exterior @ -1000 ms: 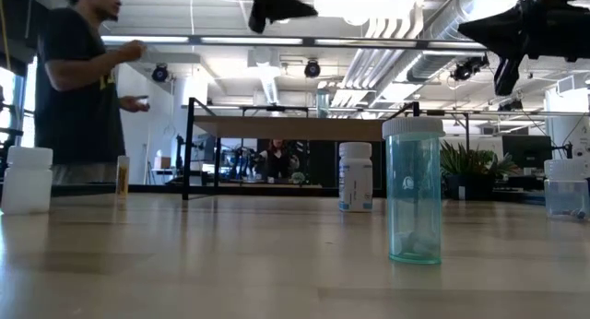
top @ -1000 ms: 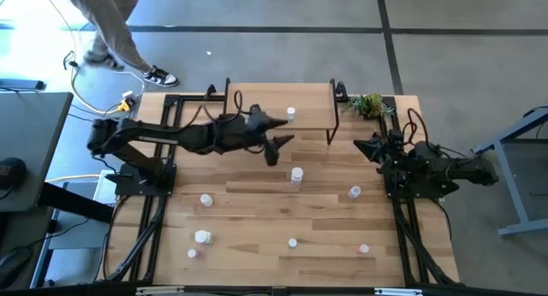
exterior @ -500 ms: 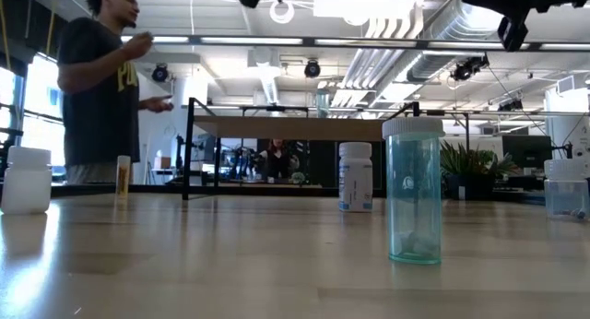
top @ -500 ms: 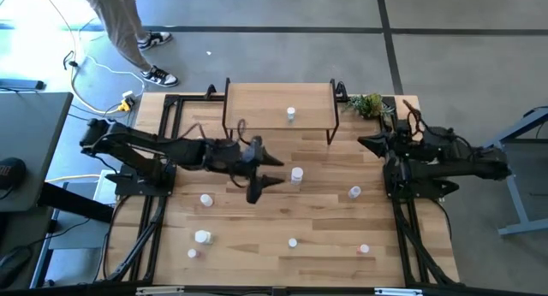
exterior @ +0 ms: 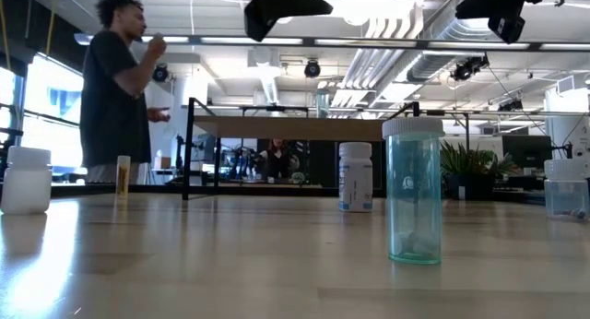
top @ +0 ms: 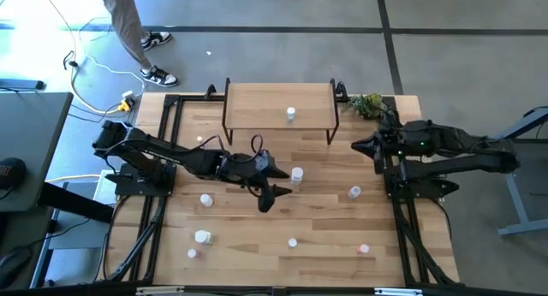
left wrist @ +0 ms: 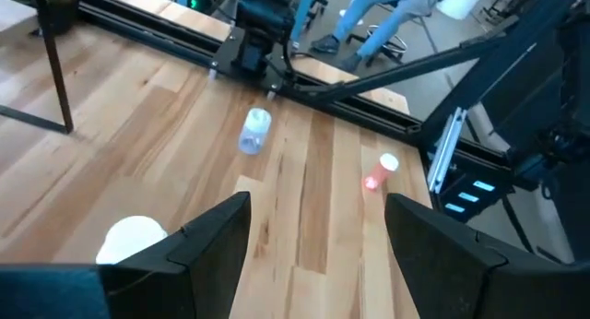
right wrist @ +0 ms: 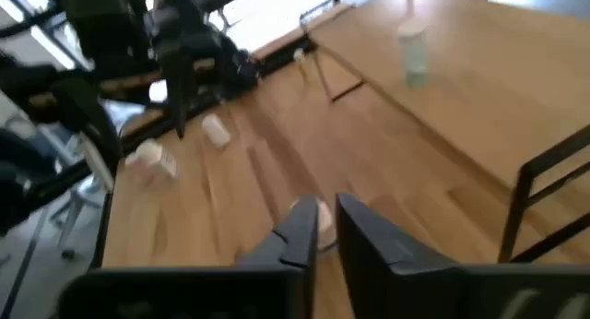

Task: Pick and place medicine bottles onto shelf by color
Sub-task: Put the top pill bottle on the shelf

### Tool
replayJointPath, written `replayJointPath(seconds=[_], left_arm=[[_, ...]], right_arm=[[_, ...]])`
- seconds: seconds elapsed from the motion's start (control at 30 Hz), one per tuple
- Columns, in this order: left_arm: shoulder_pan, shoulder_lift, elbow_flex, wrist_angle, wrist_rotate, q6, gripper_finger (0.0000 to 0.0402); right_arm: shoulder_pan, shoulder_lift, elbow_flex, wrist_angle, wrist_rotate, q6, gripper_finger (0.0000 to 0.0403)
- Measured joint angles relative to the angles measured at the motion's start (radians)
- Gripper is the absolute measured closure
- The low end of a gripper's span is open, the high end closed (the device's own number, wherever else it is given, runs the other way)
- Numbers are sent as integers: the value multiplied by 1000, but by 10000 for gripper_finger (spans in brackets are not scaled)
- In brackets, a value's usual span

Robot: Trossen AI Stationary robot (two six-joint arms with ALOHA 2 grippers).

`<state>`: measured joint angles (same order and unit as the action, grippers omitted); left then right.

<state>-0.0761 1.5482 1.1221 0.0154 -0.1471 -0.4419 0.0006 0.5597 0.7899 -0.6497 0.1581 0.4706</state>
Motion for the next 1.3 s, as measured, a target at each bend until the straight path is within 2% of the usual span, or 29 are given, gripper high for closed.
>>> replayJointPath(seconds=[0.27, 0.43, 0.77, 0.93, 1.1, 1.3], left_arm=[[4, -41, 1, -17, -44, 0, 158], [3, -84, 1, -72, -67, 5, 158], [0, -140, 1, -258, -133, -28, 158], [-36, -140, 1, -281, -137, -45, 158], [-74, -142, -40, -274, -186, -53, 158], [-78, -187, -97, -271, -129, -26, 158]], right_arm=[[0, 127, 50, -5, -20, -6, 242], [0, 175, 71, -4, -19, -8, 198], [0, 262, 101, 9, 10, -68, 187], [0, 307, 101, 28, -29, -94, 187], [0, 371, 101, 34, -74, -86, 187], [0, 435, 101, 113, -87, -61, 187]])
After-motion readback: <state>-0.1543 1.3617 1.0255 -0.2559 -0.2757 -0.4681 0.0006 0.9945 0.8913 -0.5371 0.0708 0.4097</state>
